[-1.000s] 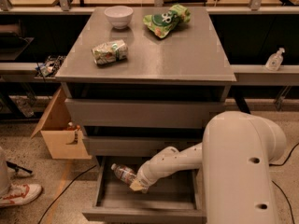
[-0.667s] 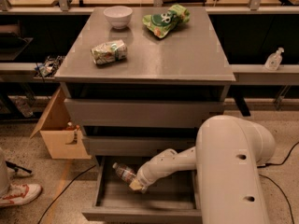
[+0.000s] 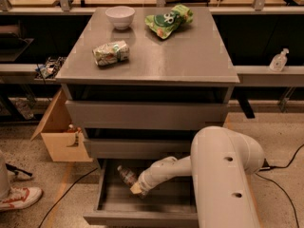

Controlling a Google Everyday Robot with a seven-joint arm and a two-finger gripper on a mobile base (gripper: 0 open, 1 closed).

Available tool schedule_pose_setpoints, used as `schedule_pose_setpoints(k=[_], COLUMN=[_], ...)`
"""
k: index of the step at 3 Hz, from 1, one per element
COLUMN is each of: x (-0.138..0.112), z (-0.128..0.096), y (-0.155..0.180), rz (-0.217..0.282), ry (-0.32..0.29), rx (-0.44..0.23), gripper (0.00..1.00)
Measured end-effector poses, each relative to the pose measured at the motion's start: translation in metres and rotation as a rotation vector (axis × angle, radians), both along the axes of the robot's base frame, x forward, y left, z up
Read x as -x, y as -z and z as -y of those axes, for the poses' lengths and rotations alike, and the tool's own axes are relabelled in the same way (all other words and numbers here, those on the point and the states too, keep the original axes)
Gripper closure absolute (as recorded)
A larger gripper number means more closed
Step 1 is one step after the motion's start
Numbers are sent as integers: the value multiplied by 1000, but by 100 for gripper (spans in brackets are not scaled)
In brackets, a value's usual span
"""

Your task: Place water bottle into bottom drawer

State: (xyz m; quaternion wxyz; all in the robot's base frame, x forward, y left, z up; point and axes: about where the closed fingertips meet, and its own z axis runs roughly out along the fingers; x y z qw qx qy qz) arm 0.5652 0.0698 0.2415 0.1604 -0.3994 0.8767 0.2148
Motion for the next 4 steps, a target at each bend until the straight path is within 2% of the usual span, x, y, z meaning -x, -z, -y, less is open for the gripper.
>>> schedule_pose_setpoints(k=[2,3,4], x=[-8,-13,-12], z=[-21,-31,-31], y=[56,82,82], rz=[-74,-92,-92], ry=[70,94,93], rx=[-28,-27,-28], gripper=[100,100,82])
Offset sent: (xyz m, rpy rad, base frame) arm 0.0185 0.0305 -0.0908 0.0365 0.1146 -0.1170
